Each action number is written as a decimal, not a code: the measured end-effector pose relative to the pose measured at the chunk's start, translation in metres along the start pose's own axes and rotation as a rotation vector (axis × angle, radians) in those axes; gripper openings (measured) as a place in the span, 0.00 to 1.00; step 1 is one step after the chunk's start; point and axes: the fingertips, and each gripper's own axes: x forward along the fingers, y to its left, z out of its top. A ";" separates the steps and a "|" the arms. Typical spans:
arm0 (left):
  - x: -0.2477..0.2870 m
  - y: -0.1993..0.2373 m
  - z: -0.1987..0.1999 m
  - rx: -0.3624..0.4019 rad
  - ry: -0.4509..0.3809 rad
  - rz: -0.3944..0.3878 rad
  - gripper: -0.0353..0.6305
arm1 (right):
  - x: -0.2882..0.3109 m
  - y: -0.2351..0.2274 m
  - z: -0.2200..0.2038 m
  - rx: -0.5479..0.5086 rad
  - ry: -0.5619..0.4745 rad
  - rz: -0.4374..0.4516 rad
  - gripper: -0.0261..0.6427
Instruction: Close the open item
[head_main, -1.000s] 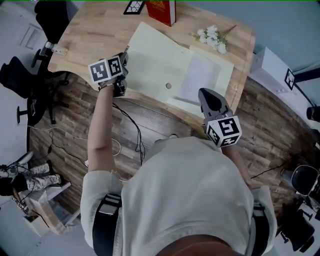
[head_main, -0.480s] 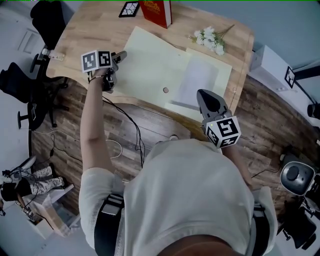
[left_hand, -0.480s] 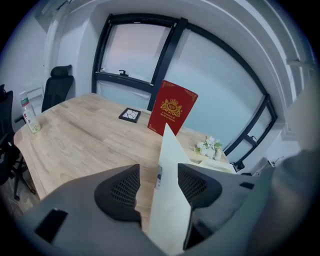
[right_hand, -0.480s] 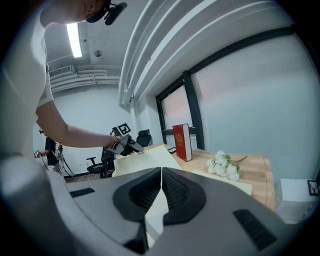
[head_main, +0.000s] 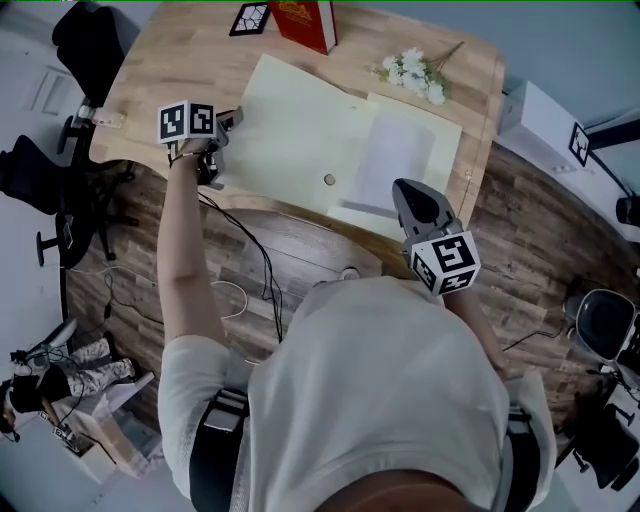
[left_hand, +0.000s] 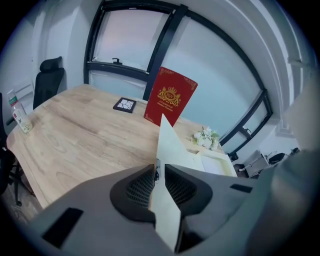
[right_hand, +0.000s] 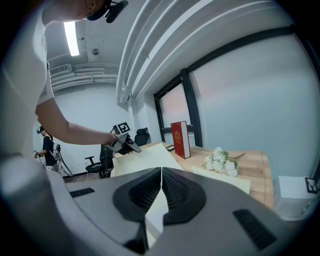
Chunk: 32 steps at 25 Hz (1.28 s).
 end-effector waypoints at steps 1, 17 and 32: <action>0.000 -0.001 0.000 -0.001 -0.001 -0.007 0.17 | 0.000 0.000 0.000 0.000 0.001 0.000 0.07; -0.029 -0.051 0.015 0.071 0.001 -0.124 0.11 | -0.004 0.014 -0.002 0.004 -0.025 -0.002 0.07; -0.048 -0.108 0.020 0.144 -0.040 -0.183 0.10 | -0.025 0.029 -0.020 0.016 -0.049 -0.046 0.07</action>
